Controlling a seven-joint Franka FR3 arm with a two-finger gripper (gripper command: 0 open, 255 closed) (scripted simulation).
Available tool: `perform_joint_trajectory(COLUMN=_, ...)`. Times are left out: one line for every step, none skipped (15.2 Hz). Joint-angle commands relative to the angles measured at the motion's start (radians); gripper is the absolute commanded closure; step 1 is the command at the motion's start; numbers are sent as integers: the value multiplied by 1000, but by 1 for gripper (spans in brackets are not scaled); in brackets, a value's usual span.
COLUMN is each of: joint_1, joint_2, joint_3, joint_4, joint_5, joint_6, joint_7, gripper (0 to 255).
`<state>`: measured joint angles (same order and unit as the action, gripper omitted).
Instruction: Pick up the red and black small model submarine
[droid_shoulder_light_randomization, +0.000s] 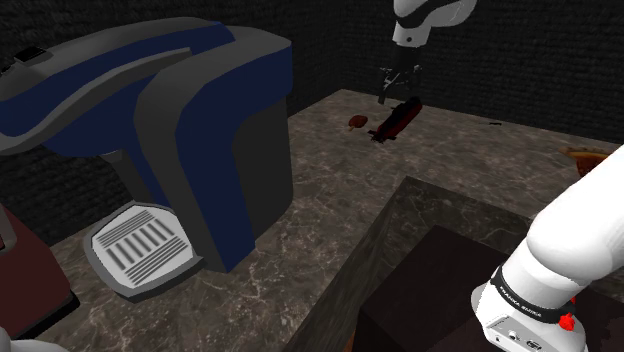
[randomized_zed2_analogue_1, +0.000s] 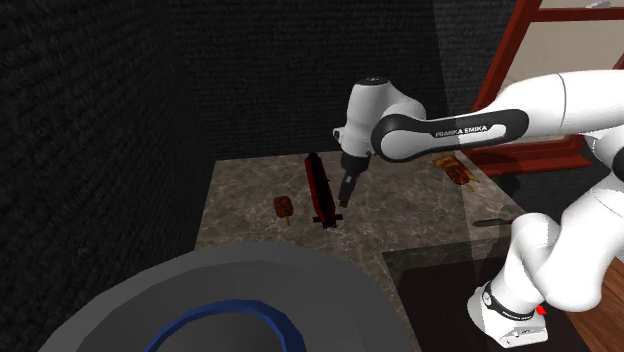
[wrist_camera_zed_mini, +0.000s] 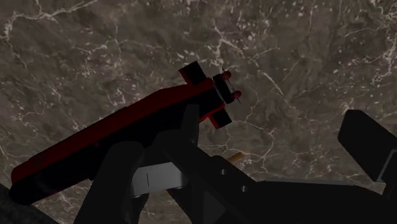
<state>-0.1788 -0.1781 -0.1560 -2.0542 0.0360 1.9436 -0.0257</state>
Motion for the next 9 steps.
perform_joint_trajectory(joint_1=-13, joint_2=58, joint_3=-15, joint_4=35, joint_5=2, joint_6=27, joint_7=9, gripper=0)
perform_joint_trajectory(joint_1=-20, joint_2=88, joint_3=-23, joint_4=56, joint_5=4, joint_6=36, joint_7=12, gripper=0)
perform_joint_trajectory(joint_1=-28, joint_2=117, joint_3=-31, joint_4=77, joint_5=6, joint_6=45, joint_7=14, gripper=0)
perform_joint_trajectory(joint_1=-35, joint_2=146, joint_3=-39, joint_4=99, joint_5=9, joint_6=53, joint_7=17, gripper=0)
perform_joint_trajectory(joint_1=-43, joint_2=175, joint_3=-47, joint_4=122, joint_5=13, joint_6=61, joint_7=19, gripper=0)
perform_joint_trajectory(joint_1=-51, joint_2=204, joint_3=-55, joint_4=145, joint_5=17, joint_6=67, joint_7=21, gripper=0)
perform_joint_trajectory(joint_1=-59, joint_2=234, joint_3=-63, joint_4=169, joint_5=22, joint_6=73, joint_7=23, gripper=0)
perform_joint_trajectory(joint_1=-67, joint_2=263, joint_3=-70, joint_4=194, joint_5=27, joint_6=78, joint_7=25, gripper=0)
perform_joint_trajectory(joint_1=-76, joint_2=293, joint_3=-78, joint_4=220, joint_5=33, joint_6=83, joint_7=27, gripper=0)
